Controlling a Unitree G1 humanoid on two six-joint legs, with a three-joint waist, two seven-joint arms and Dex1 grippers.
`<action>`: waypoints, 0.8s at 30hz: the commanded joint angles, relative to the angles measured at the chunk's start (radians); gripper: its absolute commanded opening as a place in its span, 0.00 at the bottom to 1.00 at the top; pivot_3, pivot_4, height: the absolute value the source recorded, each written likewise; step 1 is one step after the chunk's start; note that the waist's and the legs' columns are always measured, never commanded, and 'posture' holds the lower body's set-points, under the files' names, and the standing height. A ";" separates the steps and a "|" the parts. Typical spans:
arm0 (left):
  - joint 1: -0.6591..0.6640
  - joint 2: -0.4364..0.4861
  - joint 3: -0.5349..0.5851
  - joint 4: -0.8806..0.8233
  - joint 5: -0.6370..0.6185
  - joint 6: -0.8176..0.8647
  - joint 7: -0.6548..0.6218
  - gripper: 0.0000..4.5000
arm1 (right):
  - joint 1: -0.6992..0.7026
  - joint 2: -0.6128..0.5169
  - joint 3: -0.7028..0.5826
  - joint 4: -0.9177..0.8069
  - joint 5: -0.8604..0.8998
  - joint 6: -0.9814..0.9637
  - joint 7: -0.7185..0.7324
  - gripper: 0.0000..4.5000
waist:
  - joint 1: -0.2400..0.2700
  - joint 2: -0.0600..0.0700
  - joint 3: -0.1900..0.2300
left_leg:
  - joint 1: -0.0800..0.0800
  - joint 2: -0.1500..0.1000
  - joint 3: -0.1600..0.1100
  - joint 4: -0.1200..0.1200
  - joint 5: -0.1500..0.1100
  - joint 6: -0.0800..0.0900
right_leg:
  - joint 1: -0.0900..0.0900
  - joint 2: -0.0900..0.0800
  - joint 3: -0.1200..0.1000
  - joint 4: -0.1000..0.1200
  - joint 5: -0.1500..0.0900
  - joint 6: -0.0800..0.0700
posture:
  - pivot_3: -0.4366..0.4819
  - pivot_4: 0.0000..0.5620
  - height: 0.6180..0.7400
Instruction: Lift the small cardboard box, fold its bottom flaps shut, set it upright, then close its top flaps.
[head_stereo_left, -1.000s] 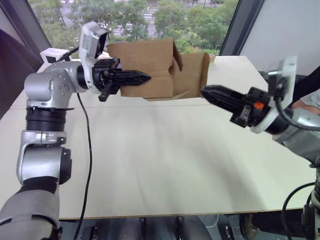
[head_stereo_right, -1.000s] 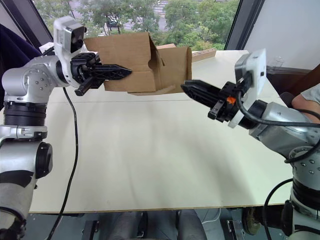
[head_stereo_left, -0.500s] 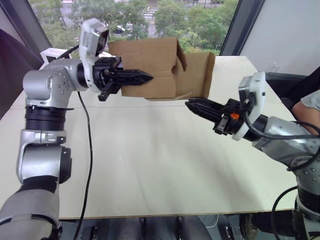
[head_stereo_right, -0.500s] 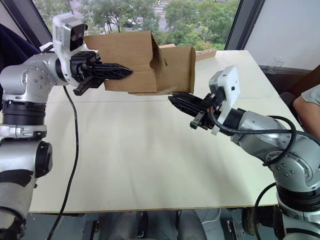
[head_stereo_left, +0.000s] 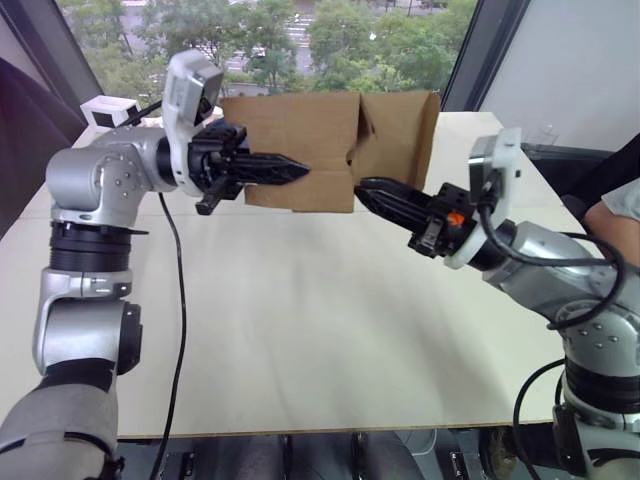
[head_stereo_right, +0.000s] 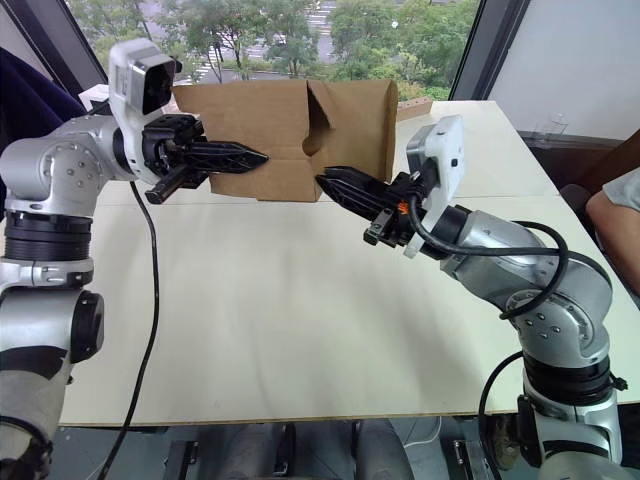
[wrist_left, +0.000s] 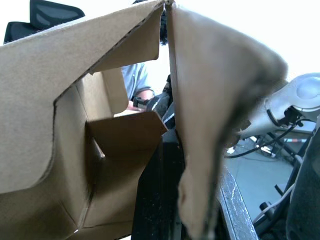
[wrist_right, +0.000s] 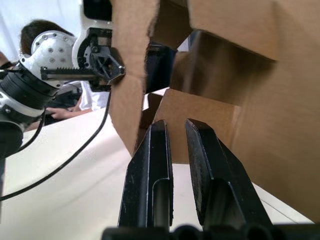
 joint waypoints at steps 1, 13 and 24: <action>-0.007 0.000 0.014 -0.025 -0.019 -0.004 0.006 0.00 | -0.026 0.024 0.014 -0.017 -0.013 -0.012 0.001 0.13 | 0.000 0.000 0.000 | 0.000 0.000 0.000 0.000 0.000 0.000 | 0.000 0.000 0.000 0.000 0.000 0.000 | 0.48 0.27 1.00; -0.015 0.017 0.017 0.050 0.018 -0.055 0.005 0.00 | 0.045 -0.208 -0.242 -0.050 0.373 0.079 0.006 0.13 | 0.002 0.000 0.000 | 0.000 0.000 0.000 0.000 0.000 0.000 | 0.000 -0.001 0.000 0.000 0.000 0.000 | 0.48 0.27 1.00; -0.009 0.002 0.025 0.025 -0.001 -0.053 0.017 0.00 | 0.086 -0.240 -0.273 0.274 0.021 -0.133 -0.004 0.13 | 0.001 0.000 0.000 | 0.000 0.000 0.001 0.001 0.000 0.000 | 0.001 0.000 0.001 0.000 0.000 0.000 | 0.48 0.27 1.00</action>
